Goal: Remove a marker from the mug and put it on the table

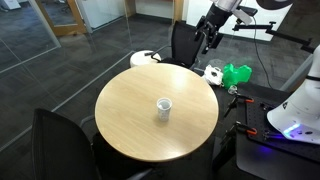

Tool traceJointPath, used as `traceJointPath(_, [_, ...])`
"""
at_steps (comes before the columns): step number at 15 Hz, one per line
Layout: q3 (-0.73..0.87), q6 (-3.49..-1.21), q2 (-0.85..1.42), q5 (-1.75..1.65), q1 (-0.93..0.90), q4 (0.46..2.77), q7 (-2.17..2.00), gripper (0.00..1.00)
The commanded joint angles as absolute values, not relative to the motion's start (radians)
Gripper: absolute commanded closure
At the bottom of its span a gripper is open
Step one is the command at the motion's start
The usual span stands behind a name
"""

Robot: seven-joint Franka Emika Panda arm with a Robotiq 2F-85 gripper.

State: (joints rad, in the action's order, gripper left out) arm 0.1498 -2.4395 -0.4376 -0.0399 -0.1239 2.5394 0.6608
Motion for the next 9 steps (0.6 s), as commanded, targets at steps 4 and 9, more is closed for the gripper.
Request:
traceJointPath(4, [0.301, -2.600, -0.335, 0.225, -0.321, 2.551, 1.110, 0.00])
traceJointPath(9, [0.296, -2.512, -0.212, 0.478, -0.354, 2.504, 1.431, 0.00])
